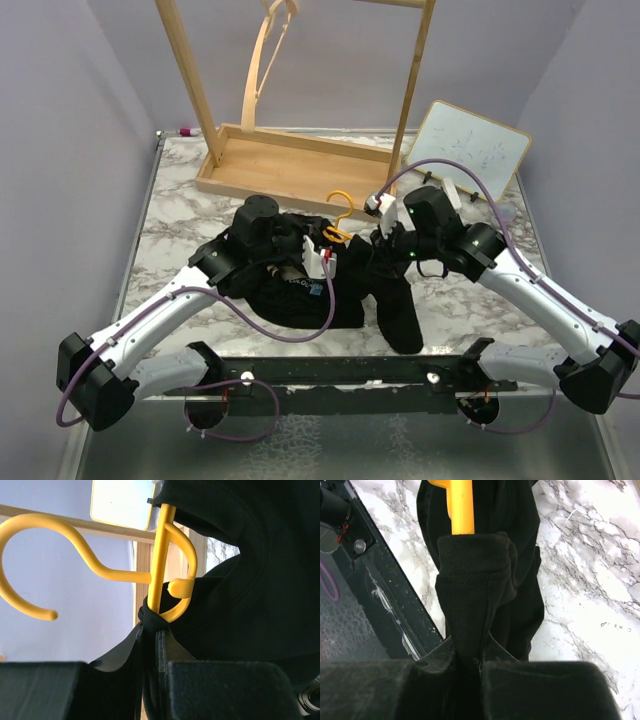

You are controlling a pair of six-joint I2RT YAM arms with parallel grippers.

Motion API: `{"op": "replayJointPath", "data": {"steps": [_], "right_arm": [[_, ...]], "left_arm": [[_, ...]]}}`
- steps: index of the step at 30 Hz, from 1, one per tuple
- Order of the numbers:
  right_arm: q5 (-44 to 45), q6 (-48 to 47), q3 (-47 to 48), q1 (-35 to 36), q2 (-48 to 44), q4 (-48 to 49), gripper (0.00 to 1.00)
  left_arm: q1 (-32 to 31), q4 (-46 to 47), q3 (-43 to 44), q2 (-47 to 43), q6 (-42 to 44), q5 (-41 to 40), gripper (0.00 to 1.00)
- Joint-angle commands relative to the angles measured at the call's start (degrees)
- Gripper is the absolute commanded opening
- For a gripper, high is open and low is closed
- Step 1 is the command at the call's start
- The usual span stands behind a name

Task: Place the t-shirt on the hanger
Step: Place the hanger at the clothesline.

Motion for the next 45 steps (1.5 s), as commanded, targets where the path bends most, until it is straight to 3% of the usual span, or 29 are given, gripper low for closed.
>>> {"op": "replayJointPath", "data": {"steps": [1, 4, 11, 17, 24, 30, 41, 45], "right_arm": [[-3.4, 0.8, 0.5, -0.2, -0.2, 3.6, 0.01], [1.5, 0.8, 1.7, -0.2, -2.2, 4.0, 0.01], [11.4, -1.2, 6.0, -0.2, -6.5, 0.1, 0.01], [14.6, -1.1, 5.8, -0.2, -8.3, -2.1, 0.01], [24.6, 0.8, 7.4, -0.2, -10.7, 0.8, 0.01], [39.3, 1.7, 12.0, -0.2, -10.9, 1.0, 0.01], [45.8, -3.8, 36.2, -0.2, -2.5, -0.2, 0.01], [45.1, -5.0, 39.6, -0.2, 1.6, -3.0, 0.01]], "left_arm": [[-0.2, 5.7, 0.6, -0.7, -0.7, 1.8, 0.00], [-0.2, 5.8, 3.3, 1.4, -9.2, -2.1, 0.02], [2.2, 1.9, 10.0, 5.2, -26.9, -7.8, 0.53], [4.0, -0.3, 14.0, 6.2, -35.1, -7.4, 0.71], [4.6, -3.0, 13.1, 4.1, -38.9, -7.2, 0.72], [6.3, -2.5, 15.8, 5.4, -43.2, -11.6, 0.70], [10.9, -1.0, 19.4, 9.7, -49.0, -10.1, 0.70], [11.0, 0.4, 18.8, 10.3, -50.1, -9.5, 0.70]]}}
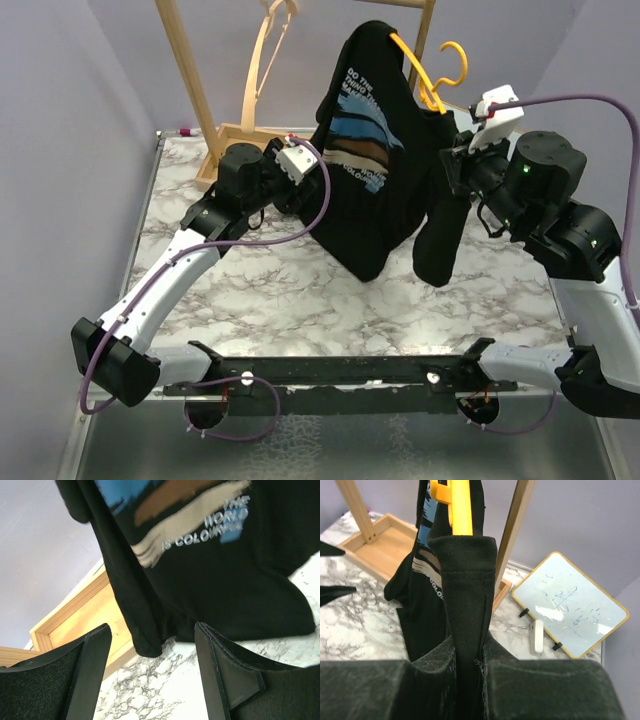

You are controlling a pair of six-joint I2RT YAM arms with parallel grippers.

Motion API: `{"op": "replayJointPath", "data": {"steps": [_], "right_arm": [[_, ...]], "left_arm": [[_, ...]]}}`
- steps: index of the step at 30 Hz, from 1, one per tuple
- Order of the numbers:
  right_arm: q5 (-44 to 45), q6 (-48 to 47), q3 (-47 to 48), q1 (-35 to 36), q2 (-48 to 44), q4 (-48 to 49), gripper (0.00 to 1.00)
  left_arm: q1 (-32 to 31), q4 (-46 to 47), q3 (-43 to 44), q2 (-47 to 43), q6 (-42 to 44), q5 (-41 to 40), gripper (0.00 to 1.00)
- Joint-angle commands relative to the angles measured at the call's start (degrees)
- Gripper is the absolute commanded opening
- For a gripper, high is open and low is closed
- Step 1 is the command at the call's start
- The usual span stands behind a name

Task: Place the t-shirt on the hanger
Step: Place the hanger at the clothesline.

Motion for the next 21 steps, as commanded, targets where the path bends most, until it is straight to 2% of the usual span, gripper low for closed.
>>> {"op": "replayJointPath", "data": {"steps": [1, 10, 14, 21], "right_arm": [[2.7, -2.2, 3.8, 0.0, 3.6, 1.5, 0.01], [5.8, -4.5, 10.4, 0.0, 11.0, 1.8, 0.01], [7.8, -5.3, 16.5, -0.5, 15.8, 2.1, 0.01], [3.5, -5.1, 22.5, -4.1, 22.7, 3.4, 0.01]], "left_arm": [[0.2, 3.0, 0.2, 0.6, -3.0, 0.3, 0.70], [0.4, 4.4, 0.3, 1.7, -4.4, 0.8, 0.70], [0.6, 4.2, 0.8, 2.3, -5.9, 2.0, 0.70], [0.8, 5.1, 0.3, 2.9, -6.8, 3.1, 0.70]]}}
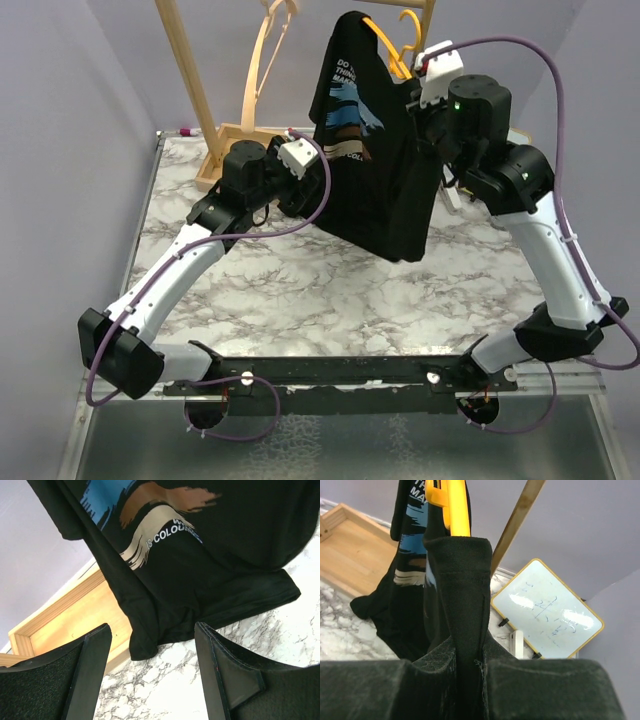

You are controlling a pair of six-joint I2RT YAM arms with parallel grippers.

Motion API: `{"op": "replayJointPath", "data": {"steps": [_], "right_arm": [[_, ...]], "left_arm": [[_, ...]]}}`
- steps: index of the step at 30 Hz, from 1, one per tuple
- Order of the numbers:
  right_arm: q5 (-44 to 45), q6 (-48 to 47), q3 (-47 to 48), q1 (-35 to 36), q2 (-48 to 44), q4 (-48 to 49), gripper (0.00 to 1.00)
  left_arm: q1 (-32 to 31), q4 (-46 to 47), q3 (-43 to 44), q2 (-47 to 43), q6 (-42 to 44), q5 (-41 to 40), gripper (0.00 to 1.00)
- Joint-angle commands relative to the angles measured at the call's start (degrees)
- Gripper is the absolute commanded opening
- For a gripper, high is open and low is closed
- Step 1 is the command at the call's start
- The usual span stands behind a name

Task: Place the t-shirt on the hanger
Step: Place the hanger at the clothesline.

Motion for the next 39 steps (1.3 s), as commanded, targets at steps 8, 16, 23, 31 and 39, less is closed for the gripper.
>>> {"op": "replayJointPath", "data": {"steps": [8, 16, 23, 31, 39], "right_arm": [[-9.2, 4.3, 11.3, -7.5, 10.6, 5.1, 0.01], [-11.4, 6.1, 16.9, -7.7, 14.9, 9.3, 0.01], [-10.6, 5.8, 13.2, -7.6, 11.6, 14.0, 0.01], [-8.5, 5.8, 17.1, -8.3, 16.0, 15.7, 0.01], [-6.5, 7.0, 17.5, -10.4, 18.1, 19.5, 0.01]], "left_arm": [[0.4, 1.0, -0.1, 0.4, -1.6, 3.9, 0.70], [0.6, 1.3, -1.5, 0.0, -2.0, 6.2, 0.70], [1.0, 2.2, -2.2, 0.3, -1.8, 7.4, 0.70], [1.1, 3.0, -1.6, 1.9, -2.0, 8.5, 0.70], [1.1, 3.6, -2.9, 1.1, -2.9, 8.3, 0.70]]}}
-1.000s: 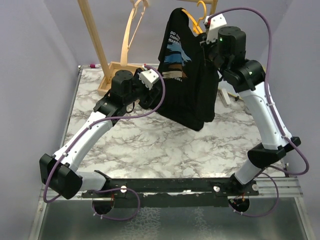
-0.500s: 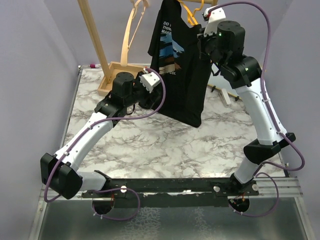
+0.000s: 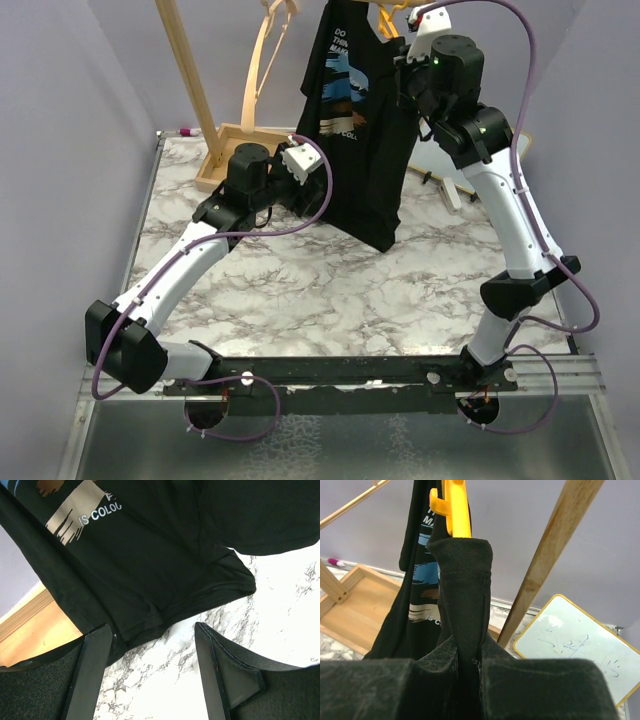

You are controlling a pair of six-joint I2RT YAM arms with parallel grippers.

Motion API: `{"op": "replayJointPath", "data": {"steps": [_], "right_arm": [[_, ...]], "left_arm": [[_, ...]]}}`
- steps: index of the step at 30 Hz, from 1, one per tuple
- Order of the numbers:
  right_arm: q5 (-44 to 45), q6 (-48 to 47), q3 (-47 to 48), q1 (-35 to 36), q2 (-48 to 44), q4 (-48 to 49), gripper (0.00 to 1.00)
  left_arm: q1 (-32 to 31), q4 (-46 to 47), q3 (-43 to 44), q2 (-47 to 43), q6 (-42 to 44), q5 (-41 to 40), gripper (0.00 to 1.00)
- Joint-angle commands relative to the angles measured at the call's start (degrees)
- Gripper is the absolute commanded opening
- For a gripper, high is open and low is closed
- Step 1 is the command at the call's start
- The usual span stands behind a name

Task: Place the t-shirt on the hanger
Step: Place the hanger at the clothesline.

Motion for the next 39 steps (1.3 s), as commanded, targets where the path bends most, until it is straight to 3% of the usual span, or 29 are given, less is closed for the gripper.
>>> {"op": "replayJointPath", "data": {"steps": [1, 13, 21, 27, 29, 30, 35, 38, 39], "right_arm": [[2.4, 1.7, 3.2, -1.8, 1.1, 9.4, 0.01], [-0.9, 4.4, 2.7, -3.2, 5.4, 7.7, 0.01], [-5.6, 7.0, -8.0, -3.2, 0.5, 7.8, 0.02], [-11.9, 7.4, -19.7, -3.2, -8.3, 14.5, 0.40], [-12.8, 7.5, -23.2, -3.2, -11.5, 16.7, 0.68], [-13.0, 7.7, -24.7, -3.2, -12.8, 17.4, 0.75], [-12.4, 7.9, -31.8, -3.3, -20.0, 18.7, 0.85], [-11.9, 8.1, -36.4, -3.2, -24.4, 19.0, 1.00], [-11.6, 8.2, -37.9, -3.2, -25.8, 18.9, 1.00]], "left_arm": [[0.3, 2.0, -1.0, -1.0, -1.7, 1.5, 0.69], [0.3, 2.4, -2.3, -2.0, -3.2, 1.3, 0.70], [0.3, 2.2, -3.7, -3.1, -4.4, 1.2, 0.74], [0.3, 0.5, -4.8, -3.1, -7.0, -2.1, 0.76], [0.3, 1.2, -5.8, -3.8, -7.7, -2.0, 0.76], [0.3, 1.6, -6.4, -4.1, -8.1, -2.0, 0.76], [0.3, 2.5, -7.1, -4.8, -10.9, -2.3, 0.77], [0.3, 3.0, -7.5, -5.2, -11.1, -2.8, 0.77], [0.3, 3.0, -7.5, -5.3, -11.1, -3.0, 0.77]]}}
